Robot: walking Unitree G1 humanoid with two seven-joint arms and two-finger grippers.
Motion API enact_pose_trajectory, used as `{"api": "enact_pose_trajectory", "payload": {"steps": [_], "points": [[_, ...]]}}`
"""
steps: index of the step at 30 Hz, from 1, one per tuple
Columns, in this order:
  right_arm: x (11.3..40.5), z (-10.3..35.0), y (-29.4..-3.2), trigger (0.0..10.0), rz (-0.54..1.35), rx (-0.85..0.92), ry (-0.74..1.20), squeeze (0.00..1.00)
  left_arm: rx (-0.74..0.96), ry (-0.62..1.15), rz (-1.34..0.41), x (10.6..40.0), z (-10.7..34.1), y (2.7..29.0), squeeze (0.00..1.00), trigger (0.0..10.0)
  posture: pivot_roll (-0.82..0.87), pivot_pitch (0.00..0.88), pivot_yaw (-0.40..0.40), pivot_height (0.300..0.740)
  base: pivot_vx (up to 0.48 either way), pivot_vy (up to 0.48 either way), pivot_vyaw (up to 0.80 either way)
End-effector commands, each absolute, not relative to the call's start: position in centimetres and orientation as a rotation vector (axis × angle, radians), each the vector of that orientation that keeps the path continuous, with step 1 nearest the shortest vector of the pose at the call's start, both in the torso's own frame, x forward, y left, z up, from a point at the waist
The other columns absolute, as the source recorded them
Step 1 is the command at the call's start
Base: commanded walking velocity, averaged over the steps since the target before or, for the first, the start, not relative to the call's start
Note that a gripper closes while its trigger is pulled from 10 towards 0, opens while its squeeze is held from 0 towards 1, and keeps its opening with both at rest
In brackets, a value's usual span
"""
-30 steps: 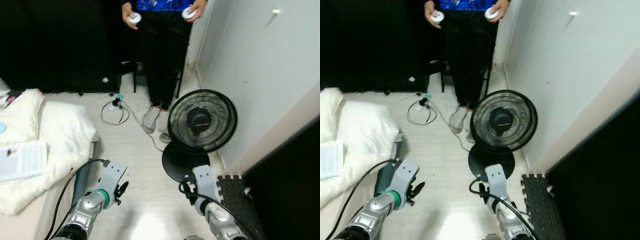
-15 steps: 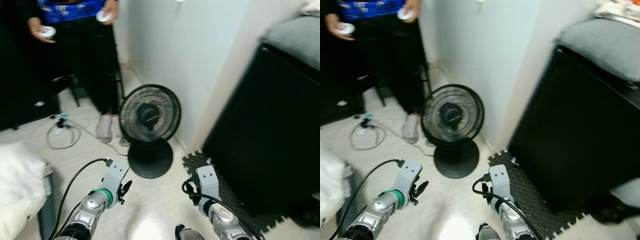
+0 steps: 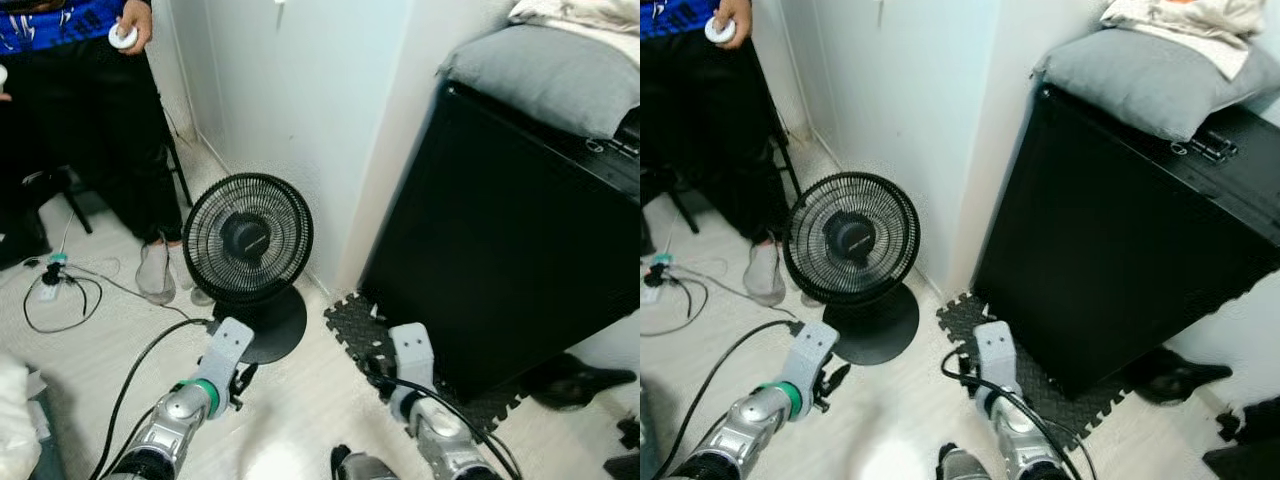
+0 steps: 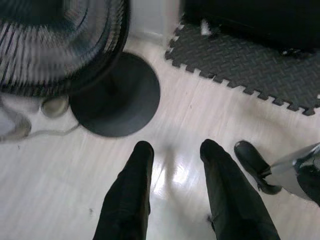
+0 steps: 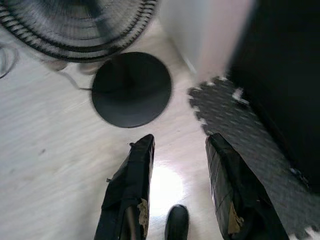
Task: Clean up the room
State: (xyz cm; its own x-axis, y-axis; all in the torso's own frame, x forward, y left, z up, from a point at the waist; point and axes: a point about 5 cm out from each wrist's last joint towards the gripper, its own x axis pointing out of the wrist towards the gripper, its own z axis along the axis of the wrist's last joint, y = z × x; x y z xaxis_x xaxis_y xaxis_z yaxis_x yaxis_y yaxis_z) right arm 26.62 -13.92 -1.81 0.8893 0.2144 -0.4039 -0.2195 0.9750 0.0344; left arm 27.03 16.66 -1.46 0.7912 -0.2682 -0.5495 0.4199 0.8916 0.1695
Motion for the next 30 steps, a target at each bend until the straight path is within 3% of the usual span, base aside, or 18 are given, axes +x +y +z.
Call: {"api": "enact_pose_trajectory", "payload": {"steps": [1,30], "points": [[26.0,-2.4,-14.5,10.0,0.205,-0.007,0.449,0.00,0.292,0.561,-0.394,26.5,-2.0,16.2,0.00,10.0,-0.07,0.064,0.040,0.740,0.000,0.000,-0.75],[26.0,-2.3,-14.5,10.0,0.196,0.004,0.441,0.00,0.302,0.545,-0.315,26.9,-1.6,17.3,0.00,10.0,-0.08,0.081,0.054,0.740,0.000,0.000,-0.75]]}}
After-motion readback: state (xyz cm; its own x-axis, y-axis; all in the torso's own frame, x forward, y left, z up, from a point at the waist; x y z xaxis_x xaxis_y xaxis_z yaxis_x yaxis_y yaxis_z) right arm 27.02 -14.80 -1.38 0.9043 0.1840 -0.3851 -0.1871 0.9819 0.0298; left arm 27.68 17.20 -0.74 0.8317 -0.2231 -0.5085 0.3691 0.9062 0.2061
